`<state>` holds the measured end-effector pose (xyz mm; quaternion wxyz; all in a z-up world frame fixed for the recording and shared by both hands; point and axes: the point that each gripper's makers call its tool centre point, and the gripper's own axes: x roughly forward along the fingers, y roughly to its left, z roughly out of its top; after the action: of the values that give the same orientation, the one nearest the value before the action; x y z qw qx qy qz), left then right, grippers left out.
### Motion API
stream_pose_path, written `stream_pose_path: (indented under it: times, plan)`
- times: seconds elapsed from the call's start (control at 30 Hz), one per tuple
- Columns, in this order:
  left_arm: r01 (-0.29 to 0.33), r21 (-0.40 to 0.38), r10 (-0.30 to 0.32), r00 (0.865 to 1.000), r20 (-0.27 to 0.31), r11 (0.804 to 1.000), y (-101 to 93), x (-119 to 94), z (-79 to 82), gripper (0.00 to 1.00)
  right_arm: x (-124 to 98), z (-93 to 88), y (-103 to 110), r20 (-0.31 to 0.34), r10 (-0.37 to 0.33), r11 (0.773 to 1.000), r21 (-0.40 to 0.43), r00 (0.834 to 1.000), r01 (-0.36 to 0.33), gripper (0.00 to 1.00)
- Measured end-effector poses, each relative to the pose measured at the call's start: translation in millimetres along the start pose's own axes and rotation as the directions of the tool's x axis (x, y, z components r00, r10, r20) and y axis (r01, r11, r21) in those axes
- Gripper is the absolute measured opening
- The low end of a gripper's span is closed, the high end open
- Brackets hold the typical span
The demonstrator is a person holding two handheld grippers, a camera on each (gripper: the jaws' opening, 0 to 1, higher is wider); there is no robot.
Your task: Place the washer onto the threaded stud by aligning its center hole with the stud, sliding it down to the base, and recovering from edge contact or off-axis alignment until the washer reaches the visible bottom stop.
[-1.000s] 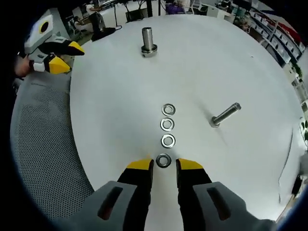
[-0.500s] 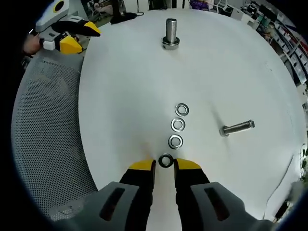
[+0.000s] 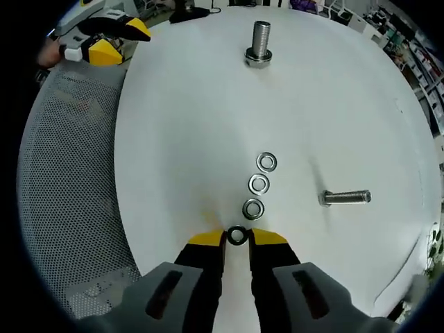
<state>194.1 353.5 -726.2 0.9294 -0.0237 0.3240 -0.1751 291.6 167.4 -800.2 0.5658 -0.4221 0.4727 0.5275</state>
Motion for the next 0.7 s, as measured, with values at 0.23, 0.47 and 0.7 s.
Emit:
stream_pose_path:
  times: [0.23,0.47,0.7]
  plan:
    - [0.000,0.000,0.000,1.000,0.002,1.000,-0.5,-0.2,0.2,0.26,1.8,0.3,-0.3,-0.103,0.002,0.998,-0.062,0.995,-0.008,0.15]
    - [0.003,-0.001,-0.003,1.000,0.006,1.000,-0.7,-0.4,1.0,0.26,0.1,-2.6,1.5,-0.062,-0.017,0.998,-0.069,0.998,0.013,0.15]
    - [-0.003,-0.006,0.003,1.000,0.007,1.000,0.9,-0.7,0.9,0.26,-1.3,-4.7,7.3,-0.013,-0.004,0.981,-0.195,1.000,0.001,0.18]
